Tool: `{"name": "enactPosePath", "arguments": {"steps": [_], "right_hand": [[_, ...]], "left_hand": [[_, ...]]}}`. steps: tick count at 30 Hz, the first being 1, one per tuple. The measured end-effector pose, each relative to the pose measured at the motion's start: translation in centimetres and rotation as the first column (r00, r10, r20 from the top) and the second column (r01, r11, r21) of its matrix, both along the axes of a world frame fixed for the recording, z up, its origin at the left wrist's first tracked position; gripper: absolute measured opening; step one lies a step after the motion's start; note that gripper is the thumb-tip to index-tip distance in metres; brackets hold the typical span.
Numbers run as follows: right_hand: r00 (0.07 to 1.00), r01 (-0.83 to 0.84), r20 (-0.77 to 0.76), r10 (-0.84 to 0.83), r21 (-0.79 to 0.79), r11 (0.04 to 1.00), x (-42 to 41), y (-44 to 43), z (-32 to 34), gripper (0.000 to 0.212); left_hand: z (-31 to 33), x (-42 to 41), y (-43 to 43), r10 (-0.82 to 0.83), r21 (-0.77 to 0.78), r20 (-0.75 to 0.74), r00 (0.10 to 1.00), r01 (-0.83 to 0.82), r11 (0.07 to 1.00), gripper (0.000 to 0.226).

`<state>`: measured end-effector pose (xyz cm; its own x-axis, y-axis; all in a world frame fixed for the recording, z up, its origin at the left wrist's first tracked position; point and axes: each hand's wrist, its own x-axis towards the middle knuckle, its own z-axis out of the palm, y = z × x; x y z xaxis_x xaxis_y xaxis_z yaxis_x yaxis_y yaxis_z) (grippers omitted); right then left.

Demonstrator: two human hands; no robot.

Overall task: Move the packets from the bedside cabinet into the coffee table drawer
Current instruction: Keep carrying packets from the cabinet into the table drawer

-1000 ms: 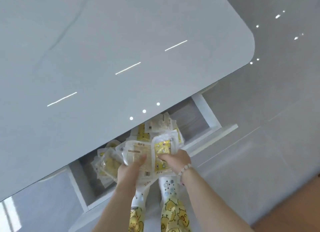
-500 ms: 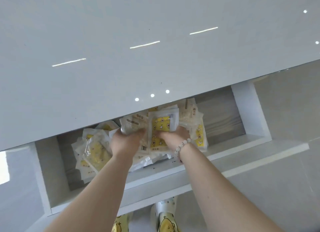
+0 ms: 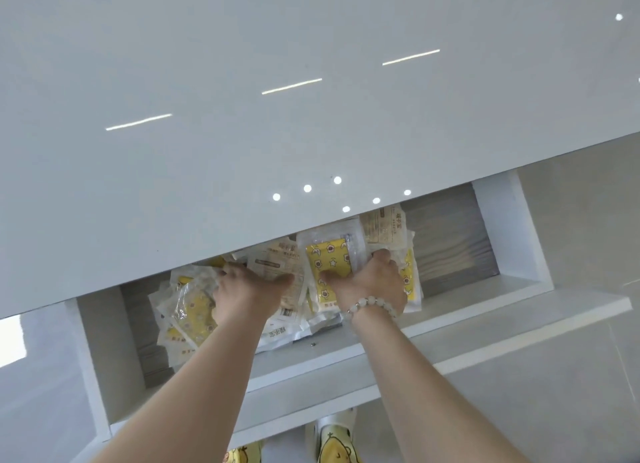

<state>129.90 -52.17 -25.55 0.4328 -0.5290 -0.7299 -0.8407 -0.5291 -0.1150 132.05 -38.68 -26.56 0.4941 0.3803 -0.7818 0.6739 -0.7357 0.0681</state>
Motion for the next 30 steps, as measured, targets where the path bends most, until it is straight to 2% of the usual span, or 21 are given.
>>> {"name": "enactPosePath", "arguments": {"steps": [3,7,11,14,17,22,26,30], "right_hand": [[0.994,-0.111,-0.019,0.110,-0.060,0.992,-0.2,0.4,0.7,0.083],[0.983,-0.172,-0.074,0.166,-0.089,0.981,-0.7,-0.1,2.5,0.078],[0.956,-0.292,-0.054,0.288,-0.077,0.953,-1.1,-0.6,7.0,0.067],[0.913,-0.393,0.096,0.396,-0.049,0.918,0.1,-1.3,11.5,0.047],[0.825,-0.486,0.279,0.491,-0.092,0.869,3.3,-2.6,17.6,0.032],[0.635,-0.598,0.429,0.643,-0.253,0.760,7.3,-2.6,30.6,0.030],[0.466,-0.711,0.451,0.761,-0.322,0.625,6.9,0.3,39.6,0.033],[0.284,-0.795,0.421,0.862,-0.400,0.457,5.7,4.8,46.0,0.033]], "left_hand": [[1.5,0.1,-0.4,-0.114,0.064,-0.071,0.991,0.119,0.991,0.103],[4.1,-0.8,-0.5,-0.301,0.175,-0.133,0.944,0.322,0.930,0.092],[8.3,-1.9,-0.7,-0.601,0.116,-0.111,0.791,0.611,0.783,0.063],[12.5,-1.1,-1.2,-0.727,0.085,-0.013,0.687,0.725,0.684,0.043],[17.8,1.5,-1.9,-0.746,0.147,0.146,0.650,0.732,0.666,0.030],[29.6,6.0,-1.0,-0.699,0.278,0.335,0.632,0.642,0.714,0.031],[39.0,6.2,1.3,-0.690,0.375,0.410,0.597,0.579,0.724,0.031],[45.5,4.0,5.7,-0.746,0.515,0.378,0.548,0.545,0.661,0.032]]}}
